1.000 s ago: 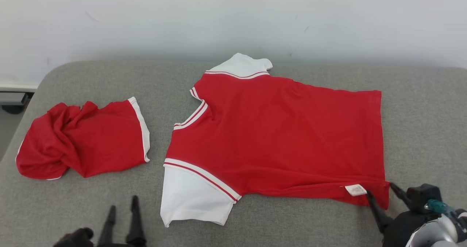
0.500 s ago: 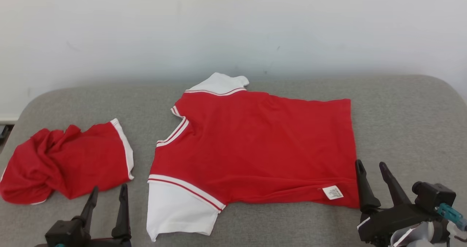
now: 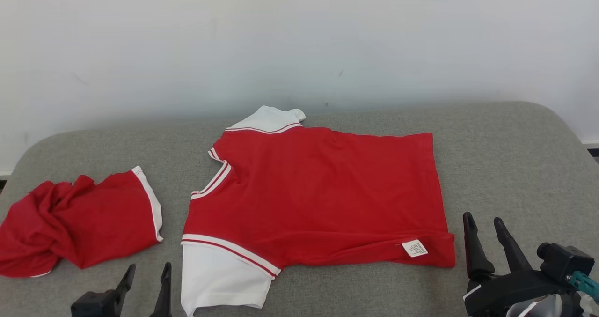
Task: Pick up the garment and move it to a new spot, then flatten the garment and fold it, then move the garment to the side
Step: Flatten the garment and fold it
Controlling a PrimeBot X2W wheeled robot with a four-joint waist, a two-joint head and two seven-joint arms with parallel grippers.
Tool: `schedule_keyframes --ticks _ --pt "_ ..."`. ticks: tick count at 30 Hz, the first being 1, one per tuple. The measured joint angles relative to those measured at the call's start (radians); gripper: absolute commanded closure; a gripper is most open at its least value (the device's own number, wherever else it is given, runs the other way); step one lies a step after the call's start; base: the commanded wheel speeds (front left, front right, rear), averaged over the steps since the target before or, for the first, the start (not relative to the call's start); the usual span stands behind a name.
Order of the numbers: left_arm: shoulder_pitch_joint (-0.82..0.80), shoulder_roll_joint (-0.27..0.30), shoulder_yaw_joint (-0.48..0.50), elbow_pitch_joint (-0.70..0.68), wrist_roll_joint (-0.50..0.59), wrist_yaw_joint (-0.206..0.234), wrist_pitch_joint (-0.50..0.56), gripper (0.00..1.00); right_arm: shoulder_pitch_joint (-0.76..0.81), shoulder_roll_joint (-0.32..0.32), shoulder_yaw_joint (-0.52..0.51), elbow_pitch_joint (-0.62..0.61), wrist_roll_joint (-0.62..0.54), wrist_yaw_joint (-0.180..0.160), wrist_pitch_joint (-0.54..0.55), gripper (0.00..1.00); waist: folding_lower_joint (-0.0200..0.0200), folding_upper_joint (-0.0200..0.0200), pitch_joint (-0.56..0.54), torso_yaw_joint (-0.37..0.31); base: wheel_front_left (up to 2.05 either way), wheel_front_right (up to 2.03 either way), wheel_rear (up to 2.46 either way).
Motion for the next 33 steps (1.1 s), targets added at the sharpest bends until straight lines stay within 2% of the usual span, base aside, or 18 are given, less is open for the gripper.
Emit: schedule_keyframes --ticks 23,28,33 --pt "0.003 -0.006 0.0 -0.079 0.007 0.0 0.128 0.0 0.018 -0.015 0.007 -0.039 0.0 -0.01 0.048 0.0 0.0001 0.0 0.006 0.017 0.0 0.0 0.0" --pt "0.007 0.003 -0.015 -0.069 0.007 -0.001 0.178 0.0 0.017 -0.042 0.03 -0.031 -0.027 -0.018 0.095 0.0 0.0001 0.0 0.008 0.017 0.0 0.0 0.0" --pt "0.0 0.037 -0.056 -0.012 0.013 -0.039 0.241 0.0 -0.005 -0.084 0.055 0.007 -0.066 -0.026 0.164 0.0 0.0 0.0 0.019 0.017 0.0 0.0 0.0"
